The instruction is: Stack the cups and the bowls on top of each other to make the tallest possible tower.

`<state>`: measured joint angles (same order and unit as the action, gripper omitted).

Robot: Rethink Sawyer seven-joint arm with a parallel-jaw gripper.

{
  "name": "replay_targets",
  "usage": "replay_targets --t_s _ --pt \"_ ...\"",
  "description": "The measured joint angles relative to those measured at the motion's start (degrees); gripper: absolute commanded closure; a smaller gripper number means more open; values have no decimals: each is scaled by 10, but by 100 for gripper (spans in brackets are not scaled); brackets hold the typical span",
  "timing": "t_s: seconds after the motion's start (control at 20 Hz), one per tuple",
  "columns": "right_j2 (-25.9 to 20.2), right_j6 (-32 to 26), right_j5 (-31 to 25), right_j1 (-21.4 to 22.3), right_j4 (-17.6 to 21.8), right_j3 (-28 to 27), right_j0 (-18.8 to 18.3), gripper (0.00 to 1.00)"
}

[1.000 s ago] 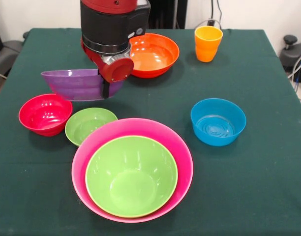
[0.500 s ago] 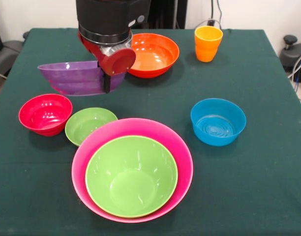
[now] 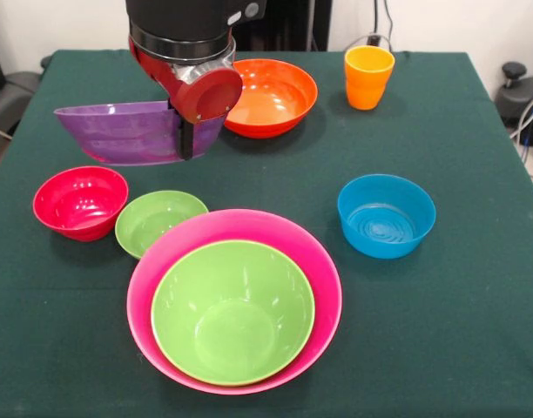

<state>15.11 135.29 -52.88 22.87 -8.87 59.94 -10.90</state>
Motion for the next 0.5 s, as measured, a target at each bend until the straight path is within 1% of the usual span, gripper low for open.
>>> replay_targets --t_s 0.25,0.3,0.5 --pt "0 0 -1 -6 0 -35 0 100" --pt "0 0 -4 -12 0 -54 0 100" --pt "0 0 -12 -23 0 -84 0 100"
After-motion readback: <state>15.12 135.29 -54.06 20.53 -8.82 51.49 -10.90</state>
